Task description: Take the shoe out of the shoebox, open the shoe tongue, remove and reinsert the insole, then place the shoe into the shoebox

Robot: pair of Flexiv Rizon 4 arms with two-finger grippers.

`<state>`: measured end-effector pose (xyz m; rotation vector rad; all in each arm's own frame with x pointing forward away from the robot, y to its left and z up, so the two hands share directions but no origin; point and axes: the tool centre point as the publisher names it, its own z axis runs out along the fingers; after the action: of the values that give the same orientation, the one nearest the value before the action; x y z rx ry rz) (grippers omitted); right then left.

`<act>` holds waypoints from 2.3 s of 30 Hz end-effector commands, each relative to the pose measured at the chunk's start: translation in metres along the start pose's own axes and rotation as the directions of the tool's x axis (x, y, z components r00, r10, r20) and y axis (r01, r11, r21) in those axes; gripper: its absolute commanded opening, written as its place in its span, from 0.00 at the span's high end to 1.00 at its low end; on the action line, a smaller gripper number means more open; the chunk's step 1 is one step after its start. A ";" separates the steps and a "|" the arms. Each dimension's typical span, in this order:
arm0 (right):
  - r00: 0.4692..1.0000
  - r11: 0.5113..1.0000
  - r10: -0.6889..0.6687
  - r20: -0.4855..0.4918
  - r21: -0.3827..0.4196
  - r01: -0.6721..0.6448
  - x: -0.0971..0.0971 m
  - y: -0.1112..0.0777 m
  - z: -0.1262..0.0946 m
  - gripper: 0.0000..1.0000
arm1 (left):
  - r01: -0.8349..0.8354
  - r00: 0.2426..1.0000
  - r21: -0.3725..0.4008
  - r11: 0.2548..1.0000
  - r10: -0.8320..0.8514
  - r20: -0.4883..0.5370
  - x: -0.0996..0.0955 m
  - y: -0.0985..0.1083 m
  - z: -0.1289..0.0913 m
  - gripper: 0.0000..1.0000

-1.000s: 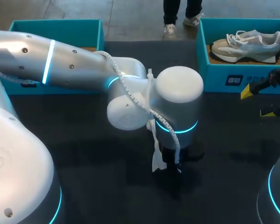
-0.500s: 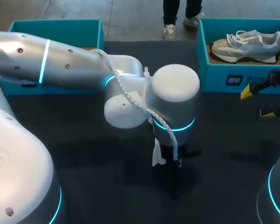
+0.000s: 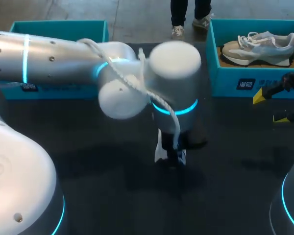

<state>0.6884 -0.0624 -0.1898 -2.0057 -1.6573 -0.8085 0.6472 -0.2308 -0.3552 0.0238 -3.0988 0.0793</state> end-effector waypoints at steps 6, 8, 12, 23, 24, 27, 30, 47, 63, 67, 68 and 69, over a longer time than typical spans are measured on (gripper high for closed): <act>1.000 1.000 0.002 0.004 -0.001 -0.002 0.000 0.000 0.001 0.00 | 0.033 0.999 0.041 0.999 -0.032 -0.024 -0.024 0.047 -0.068 1.00; 1.000 1.000 0.002 0.004 -0.001 -0.002 0.000 0.000 0.001 0.00 | 0.037 0.999 0.046 0.998 -0.035 -0.024 -0.027 0.054 -0.079 1.00; 1.000 1.000 0.002 0.004 -0.001 -0.002 0.000 0.000 0.001 0.00 | 0.019 0.999 0.051 0.999 -0.017 -0.040 -0.032 0.068 -0.100 1.00; 1.000 1.000 0.002 0.004 -0.001 -0.002 0.000 0.000 0.001 0.00 | 0.012 0.999 0.064 0.998 -0.010 -0.030 -0.064 0.114 -0.165 1.00; 1.000 1.000 0.002 0.004 -0.001 -0.002 0.000 0.000 0.001 0.00 | 0.018 1.000 0.052 0.998 -0.017 -0.019 -0.068 0.120 -0.172 1.00; 1.000 1.000 0.002 0.004 -0.001 -0.002 0.000 0.000 0.001 0.00 | 0.030 0.999 0.052 0.998 -0.029 -0.023 -0.082 0.132 -0.186 1.00; 1.000 1.000 0.002 0.004 -0.001 -0.002 0.000 0.000 0.001 0.00 | 0.029 0.999 0.048 0.998 -0.028 -0.030 -0.094 0.146 -0.199 1.00; 1.000 1.000 0.002 0.004 -0.001 -0.002 0.000 0.000 0.001 0.00 | 0.109 0.994 -0.011 0.994 -0.109 -0.001 -0.111 0.161 -0.211 1.00; 1.000 1.000 0.002 0.004 -0.001 -0.002 0.000 0.000 0.001 0.00 | 0.126 0.992 0.018 0.992 -0.127 0.019 -0.132 0.187 -0.235 1.00; 1.000 1.000 0.002 0.004 -0.001 -0.002 0.000 0.000 0.001 0.00 | 0.116 0.993 0.016 0.993 -0.116 0.030 -0.147 0.209 -0.247 1.00; 1.000 1.000 0.002 0.004 -0.001 -0.002 0.000 0.000 0.001 0.00 | 0.120 0.992 0.017 0.993 -0.121 0.025 -0.151 0.215 -0.249 1.00; 1.000 1.000 0.002 0.004 -0.001 -0.002 0.000 0.000 0.001 0.00 | 0.111 0.994 0.016 0.994 -0.112 0.021 -0.156 0.222 -0.250 1.00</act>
<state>0.6884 -0.0624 -0.1898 -2.0056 -1.6574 -0.8084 0.8037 -0.0143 -0.1300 0.2141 -3.1209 0.0688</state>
